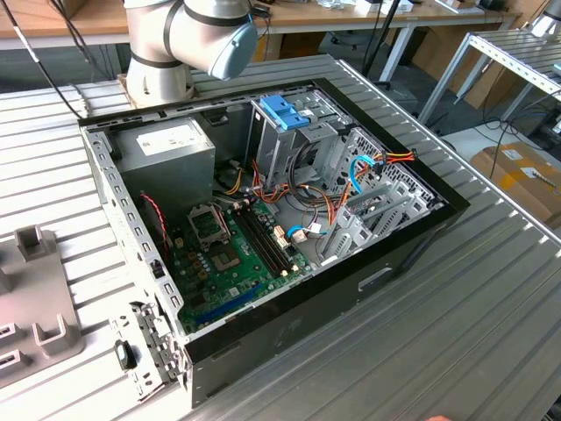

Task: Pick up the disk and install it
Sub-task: 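Reach for the disk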

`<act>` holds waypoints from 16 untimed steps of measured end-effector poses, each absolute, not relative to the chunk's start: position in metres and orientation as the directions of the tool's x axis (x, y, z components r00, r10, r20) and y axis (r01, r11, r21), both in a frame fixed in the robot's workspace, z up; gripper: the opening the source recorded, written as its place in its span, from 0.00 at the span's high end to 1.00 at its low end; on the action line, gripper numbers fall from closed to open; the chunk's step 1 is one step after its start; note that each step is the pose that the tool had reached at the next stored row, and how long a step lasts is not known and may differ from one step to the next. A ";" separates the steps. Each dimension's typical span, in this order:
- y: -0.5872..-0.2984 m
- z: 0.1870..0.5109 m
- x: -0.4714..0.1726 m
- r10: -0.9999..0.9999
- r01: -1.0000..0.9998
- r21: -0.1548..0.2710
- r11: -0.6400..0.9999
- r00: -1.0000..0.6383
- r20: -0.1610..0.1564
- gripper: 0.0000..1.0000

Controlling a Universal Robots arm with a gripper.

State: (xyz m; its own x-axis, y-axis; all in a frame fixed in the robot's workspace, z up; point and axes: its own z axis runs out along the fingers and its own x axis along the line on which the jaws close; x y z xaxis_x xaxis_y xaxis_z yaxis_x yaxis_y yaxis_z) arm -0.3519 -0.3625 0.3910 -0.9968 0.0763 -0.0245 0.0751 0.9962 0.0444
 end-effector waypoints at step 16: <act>-0.361 0.391 -0.368 0.076 0.075 0.044 0.996 -0.997 -0.025 0.89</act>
State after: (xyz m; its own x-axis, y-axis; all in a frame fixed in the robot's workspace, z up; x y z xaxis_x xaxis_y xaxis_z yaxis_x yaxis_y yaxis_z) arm -0.3680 -0.3605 0.3909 -0.9968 0.0762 -0.0245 0.0751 0.9962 0.0443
